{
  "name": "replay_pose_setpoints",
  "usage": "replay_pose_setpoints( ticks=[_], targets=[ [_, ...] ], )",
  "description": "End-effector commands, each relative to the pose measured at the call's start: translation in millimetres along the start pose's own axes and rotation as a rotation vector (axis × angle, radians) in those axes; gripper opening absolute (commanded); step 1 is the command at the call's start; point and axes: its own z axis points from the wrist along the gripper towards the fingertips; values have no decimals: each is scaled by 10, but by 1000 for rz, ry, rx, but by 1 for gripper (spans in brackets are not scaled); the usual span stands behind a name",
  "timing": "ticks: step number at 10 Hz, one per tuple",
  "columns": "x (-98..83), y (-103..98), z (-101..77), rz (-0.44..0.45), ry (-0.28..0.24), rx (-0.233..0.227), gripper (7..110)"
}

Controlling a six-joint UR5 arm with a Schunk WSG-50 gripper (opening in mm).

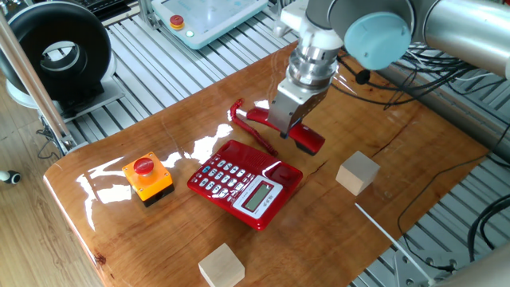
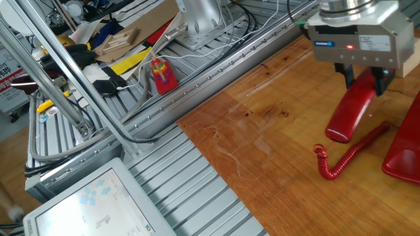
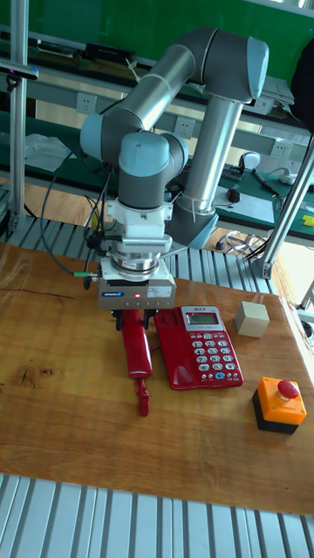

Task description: Place the handset of the telephone on the corresponding phone cradle

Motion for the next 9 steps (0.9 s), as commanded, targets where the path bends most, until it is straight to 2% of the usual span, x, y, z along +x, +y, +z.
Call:
replay_pose_setpoints(
  ticks=[1,2,5,6,9],
  targets=[
    [23,325,67,16,-3,-17,22],
    [69,364,52,22,-3,-18,22],
    [189,310,-59,25,6,-20,22],
    [197,324,-87,35,-3,-26,22],
    [168,286,-131,46,-49,-1,22]
  ],
)
